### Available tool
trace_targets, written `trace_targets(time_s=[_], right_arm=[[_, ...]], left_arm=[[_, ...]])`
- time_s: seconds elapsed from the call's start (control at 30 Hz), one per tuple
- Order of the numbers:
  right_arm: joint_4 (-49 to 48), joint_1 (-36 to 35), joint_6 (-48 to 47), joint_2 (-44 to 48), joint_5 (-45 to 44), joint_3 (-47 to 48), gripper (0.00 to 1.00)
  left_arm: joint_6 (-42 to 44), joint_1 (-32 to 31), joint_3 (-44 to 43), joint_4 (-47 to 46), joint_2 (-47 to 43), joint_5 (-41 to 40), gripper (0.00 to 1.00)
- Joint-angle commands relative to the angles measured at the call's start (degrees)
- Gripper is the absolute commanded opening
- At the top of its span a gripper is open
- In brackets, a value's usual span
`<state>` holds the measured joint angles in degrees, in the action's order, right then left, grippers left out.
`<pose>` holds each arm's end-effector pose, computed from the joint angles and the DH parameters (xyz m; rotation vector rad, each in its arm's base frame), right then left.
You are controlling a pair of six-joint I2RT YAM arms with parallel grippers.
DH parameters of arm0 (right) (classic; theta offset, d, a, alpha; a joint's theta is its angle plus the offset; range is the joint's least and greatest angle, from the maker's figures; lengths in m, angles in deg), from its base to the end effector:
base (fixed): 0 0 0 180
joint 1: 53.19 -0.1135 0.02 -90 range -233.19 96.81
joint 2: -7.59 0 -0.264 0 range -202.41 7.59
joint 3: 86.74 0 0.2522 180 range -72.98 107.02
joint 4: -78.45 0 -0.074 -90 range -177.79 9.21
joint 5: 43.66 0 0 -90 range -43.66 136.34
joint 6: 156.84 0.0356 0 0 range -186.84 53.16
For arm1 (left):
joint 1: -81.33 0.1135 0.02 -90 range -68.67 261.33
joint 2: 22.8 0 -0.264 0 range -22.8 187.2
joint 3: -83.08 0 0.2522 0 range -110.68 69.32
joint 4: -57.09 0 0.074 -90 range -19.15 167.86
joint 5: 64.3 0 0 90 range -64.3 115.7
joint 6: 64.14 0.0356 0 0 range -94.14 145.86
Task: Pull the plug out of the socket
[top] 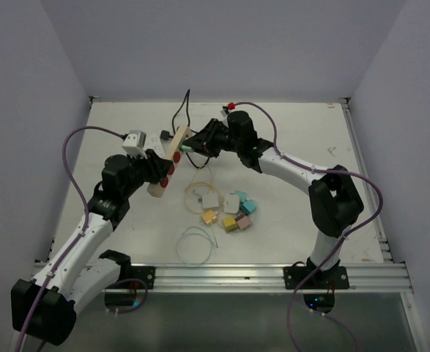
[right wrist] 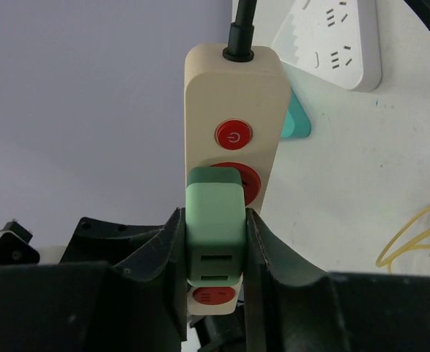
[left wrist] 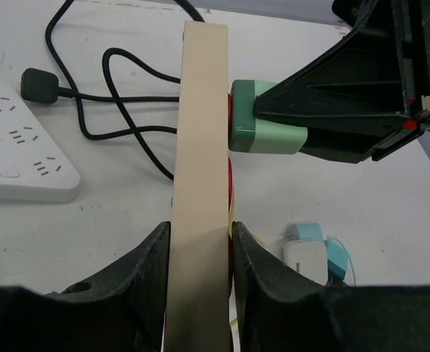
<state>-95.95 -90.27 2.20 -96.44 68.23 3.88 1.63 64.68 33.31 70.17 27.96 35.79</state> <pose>0.3355 0.2702 0.2763 0.3157 2.2104 1.5179 0.2003 -0.0664 0.2871 0.0049 1.8633 -0.6603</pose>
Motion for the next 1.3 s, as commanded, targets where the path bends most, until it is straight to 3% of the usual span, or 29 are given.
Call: trace_targets(time_s=[0.0, 0.03, 0.1, 0.13, 0.3, 0.43, 0.6, 0.73, 1.27], right_arm=[[-2.21, -0.71, -0.13, -0.21, 0.00, 2.68, 0.15], [-2.12, -0.71, -0.22, -0.04, 0.08, 2.68, 0.10], [-1.51, -0.71, -1.26, 0.32, 0.17, 2.77, 0.00], [-0.98, -0.63, -1.62, 0.93, 0.17, 2.86, 0.00], [0.95, -0.71, -4.69, 2.42, 0.35, 3.21, 0.00], [3.50, -1.06, -8.91, 3.57, 0.26, 4.44, 0.00], [5.08, -1.76, -13.48, 4.27, 1.14, 5.67, 0.00], [7.89, -2.55, -18.40, 4.36, 1.40, 8.65, 0.00], [11.59, -4.49, -26.93, 6.56, -1.41, 10.50, 0.00]], left_arm=[[0.67, -0.41, -0.29, -8.19, -1.11, 1.51, 0.00], [1.02, -0.41, -0.29, -7.75, -1.02, 1.60, 0.00], [2.60, -0.41, -0.73, -6.88, -0.49, 1.78, 0.11], [3.22, -0.41, -1.25, -5.83, -0.32, 1.95, 0.22], [5.86, -0.41, -1.70, -3.71, 0.30, 1.69, 0.47], [6.74, -0.32, -2.40, -2.39, 0.65, 1.51, 0.76], [8.32, -0.41, -4.06, -0.81, 3.45, 4.41, 0.89], [9.11, -0.41, -5.30, 0.33, 6.97, 9.32, 0.91], [8.06, -0.41, -7.50, 3.15, 14.10, 9.52, 0.70]])
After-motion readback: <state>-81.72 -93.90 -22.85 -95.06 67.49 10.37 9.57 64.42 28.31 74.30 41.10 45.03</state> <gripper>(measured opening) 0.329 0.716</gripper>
